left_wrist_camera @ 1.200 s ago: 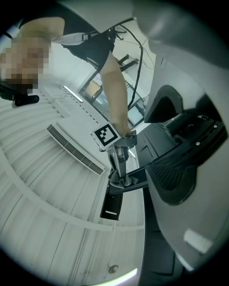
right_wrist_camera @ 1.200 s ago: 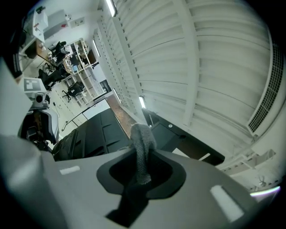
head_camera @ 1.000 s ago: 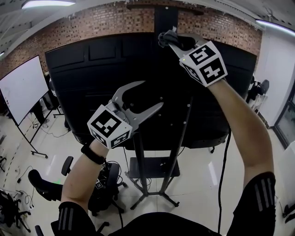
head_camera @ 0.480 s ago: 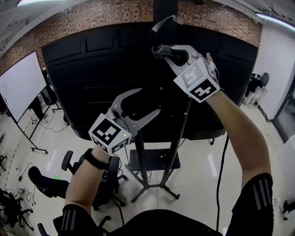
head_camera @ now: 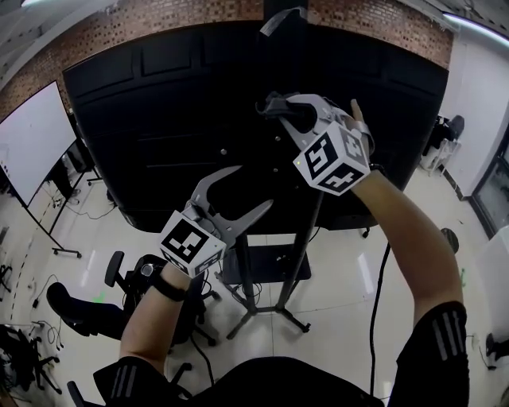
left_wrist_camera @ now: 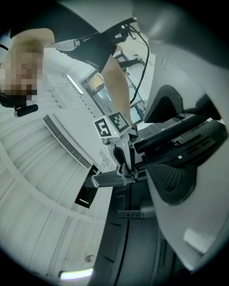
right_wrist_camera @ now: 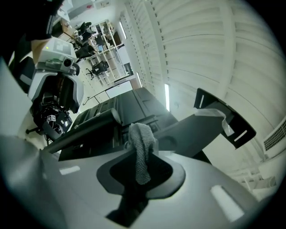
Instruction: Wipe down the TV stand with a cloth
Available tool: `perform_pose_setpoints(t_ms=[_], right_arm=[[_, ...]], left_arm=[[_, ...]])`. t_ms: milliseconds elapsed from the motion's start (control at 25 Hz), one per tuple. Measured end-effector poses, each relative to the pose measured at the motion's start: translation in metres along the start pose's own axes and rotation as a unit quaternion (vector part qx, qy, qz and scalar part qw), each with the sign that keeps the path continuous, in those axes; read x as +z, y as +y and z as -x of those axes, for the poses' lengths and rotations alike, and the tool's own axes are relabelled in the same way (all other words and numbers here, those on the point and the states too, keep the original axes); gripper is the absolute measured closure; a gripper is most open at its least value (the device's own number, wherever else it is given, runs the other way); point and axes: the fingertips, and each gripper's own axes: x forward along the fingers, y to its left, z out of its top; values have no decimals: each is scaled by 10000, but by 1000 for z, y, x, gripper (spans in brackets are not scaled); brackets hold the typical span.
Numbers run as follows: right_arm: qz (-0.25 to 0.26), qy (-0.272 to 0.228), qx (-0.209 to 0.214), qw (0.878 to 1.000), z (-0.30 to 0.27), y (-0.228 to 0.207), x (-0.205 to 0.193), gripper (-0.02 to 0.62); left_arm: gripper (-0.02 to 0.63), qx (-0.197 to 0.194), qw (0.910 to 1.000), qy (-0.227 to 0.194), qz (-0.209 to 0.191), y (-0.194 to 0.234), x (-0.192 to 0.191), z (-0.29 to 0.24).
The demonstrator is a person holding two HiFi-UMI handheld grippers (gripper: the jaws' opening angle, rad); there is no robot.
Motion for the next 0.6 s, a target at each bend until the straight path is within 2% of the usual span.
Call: perform_pose_setpoints(t_ms=[240, 440, 600], right_arm=[[664, 167, 115, 9976, -5, 39, -9, 535], [1686, 401, -188, 9847, -7, 54, -19, 535], [2191, 707, -20, 9731, -8, 71, -19, 535]], left_arm=[[293, 48, 9996, 95, 271, -6, -28, 7], [293, 91, 9984, 205, 527, -12, -46, 11], [293, 94, 9973, 226, 689, -16, -64, 13]])
